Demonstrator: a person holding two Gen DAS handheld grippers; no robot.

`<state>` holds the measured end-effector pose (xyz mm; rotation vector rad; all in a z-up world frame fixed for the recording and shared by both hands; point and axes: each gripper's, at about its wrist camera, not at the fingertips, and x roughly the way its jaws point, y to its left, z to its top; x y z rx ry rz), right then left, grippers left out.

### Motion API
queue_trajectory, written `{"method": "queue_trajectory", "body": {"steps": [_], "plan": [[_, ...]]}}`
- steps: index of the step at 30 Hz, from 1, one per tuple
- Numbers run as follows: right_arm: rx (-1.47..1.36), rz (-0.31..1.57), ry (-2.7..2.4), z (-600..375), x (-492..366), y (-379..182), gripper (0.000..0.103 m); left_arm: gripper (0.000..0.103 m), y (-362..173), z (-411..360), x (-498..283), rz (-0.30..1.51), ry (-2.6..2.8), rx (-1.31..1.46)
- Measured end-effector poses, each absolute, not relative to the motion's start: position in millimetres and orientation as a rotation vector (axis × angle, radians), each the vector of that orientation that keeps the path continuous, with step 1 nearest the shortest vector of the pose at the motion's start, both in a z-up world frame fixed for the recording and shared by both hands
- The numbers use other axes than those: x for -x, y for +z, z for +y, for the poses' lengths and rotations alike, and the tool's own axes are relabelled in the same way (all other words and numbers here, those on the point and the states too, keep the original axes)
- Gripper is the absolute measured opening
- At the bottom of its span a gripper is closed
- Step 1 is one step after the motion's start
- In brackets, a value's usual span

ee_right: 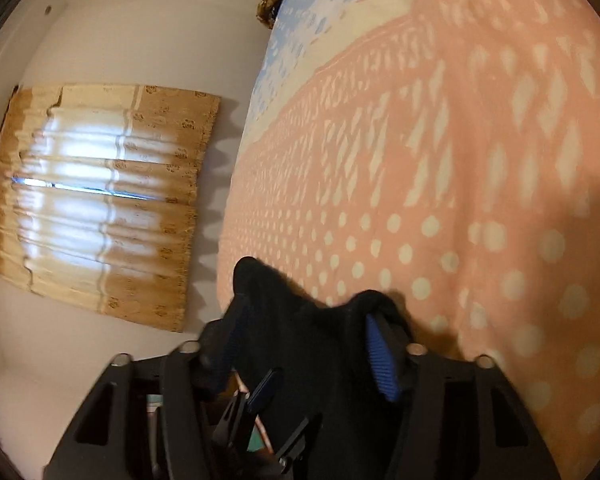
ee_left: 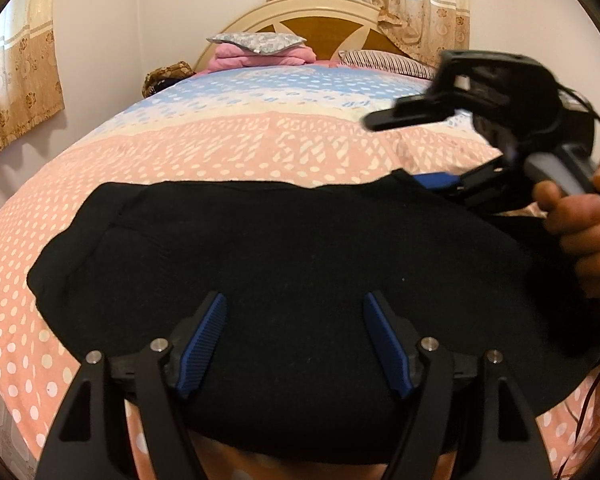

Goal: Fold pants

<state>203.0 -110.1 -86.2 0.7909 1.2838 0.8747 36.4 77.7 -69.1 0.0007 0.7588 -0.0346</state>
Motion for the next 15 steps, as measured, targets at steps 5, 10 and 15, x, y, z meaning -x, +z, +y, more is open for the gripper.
{"method": "queue_trajectory", "body": {"steps": [5, 10, 15], "plan": [[-0.572, 1.051, 0.557, -162, -162, -21, 0.055, 0.075, -68, 77, -34, 0.748, -0.044, -0.011], [-0.464, 0.842, 0.161, -257, -86, 26, 0.055, 0.075, -57, 75, -40, 0.802, -0.048, -0.019], [-0.319, 0.844, -0.266, -344, -68, 38, 0.055, 0.075, -26, 59, -40, 0.754, -0.124, 0.031]]}}
